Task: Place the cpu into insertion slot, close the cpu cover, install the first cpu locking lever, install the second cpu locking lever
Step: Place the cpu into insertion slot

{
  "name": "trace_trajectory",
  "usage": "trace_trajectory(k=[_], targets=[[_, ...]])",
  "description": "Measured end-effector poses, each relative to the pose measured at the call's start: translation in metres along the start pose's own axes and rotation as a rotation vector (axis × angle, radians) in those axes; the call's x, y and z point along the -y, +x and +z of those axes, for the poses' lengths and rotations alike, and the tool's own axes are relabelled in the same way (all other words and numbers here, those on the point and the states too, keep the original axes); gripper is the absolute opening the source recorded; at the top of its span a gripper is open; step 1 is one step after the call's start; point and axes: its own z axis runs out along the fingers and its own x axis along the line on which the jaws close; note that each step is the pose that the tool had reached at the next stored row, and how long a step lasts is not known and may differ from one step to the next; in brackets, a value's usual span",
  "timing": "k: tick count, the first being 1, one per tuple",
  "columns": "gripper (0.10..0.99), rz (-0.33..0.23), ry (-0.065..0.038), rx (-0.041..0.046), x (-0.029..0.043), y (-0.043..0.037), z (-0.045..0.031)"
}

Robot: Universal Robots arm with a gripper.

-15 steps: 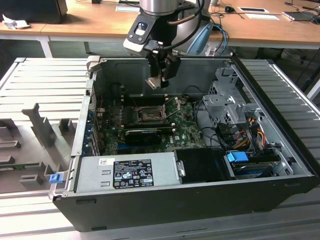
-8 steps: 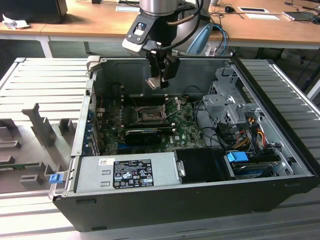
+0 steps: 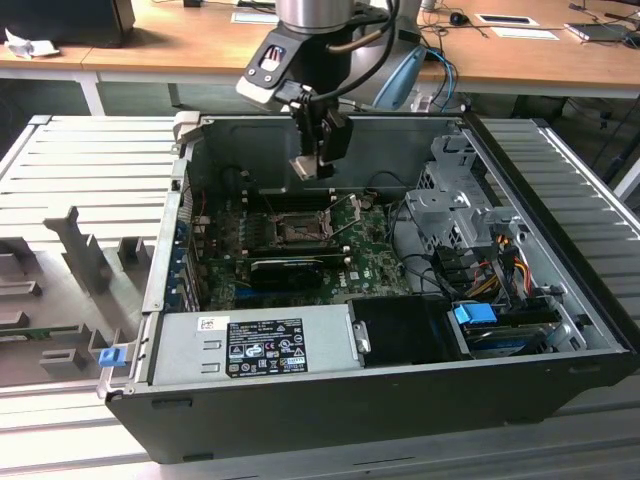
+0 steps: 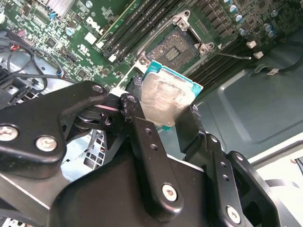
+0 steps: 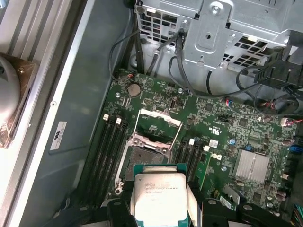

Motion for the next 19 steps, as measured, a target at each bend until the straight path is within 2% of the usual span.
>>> trace_trajectory(k=[19], targets=[[0.525,0.024,-0.001,0.0020,0.0026,0.0007,0.0019]])
